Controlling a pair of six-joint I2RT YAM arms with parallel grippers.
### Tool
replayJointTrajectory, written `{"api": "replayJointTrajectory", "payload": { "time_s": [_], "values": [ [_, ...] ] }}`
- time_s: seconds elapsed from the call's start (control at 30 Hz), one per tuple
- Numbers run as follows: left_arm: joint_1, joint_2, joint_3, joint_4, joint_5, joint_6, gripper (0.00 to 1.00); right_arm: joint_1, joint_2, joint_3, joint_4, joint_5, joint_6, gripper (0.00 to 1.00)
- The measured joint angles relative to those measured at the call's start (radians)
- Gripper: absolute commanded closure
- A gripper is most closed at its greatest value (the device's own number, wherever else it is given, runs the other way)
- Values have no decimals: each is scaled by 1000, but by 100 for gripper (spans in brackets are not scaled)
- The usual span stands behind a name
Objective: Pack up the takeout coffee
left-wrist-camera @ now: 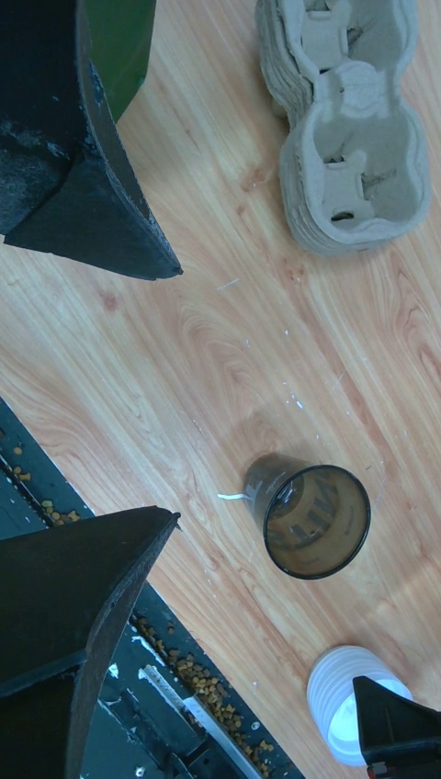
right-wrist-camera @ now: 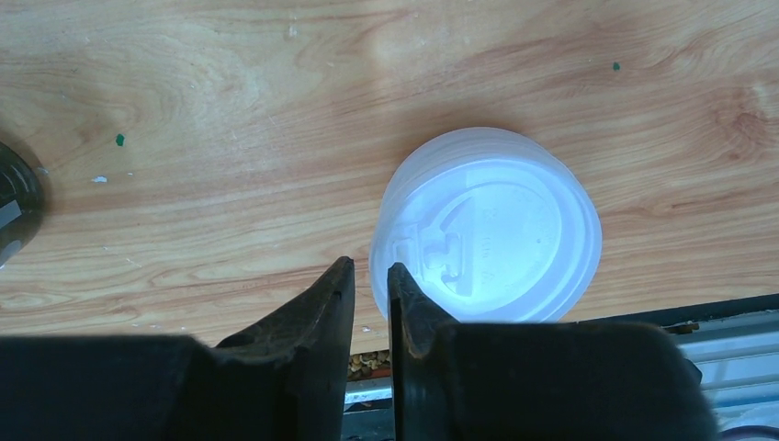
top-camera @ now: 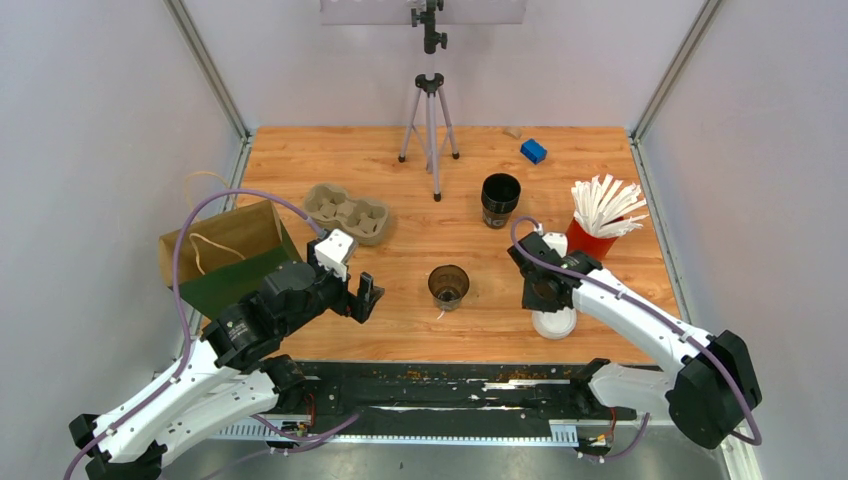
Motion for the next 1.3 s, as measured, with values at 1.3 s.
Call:
{"api": "replayJointTrajectory", "payload": {
  "time_s": [1.3],
  "values": [
    [0, 8, 0, 0, 3, 0, 0, -5, -13, -37, 8, -15, -40, 100]
  ]
}}
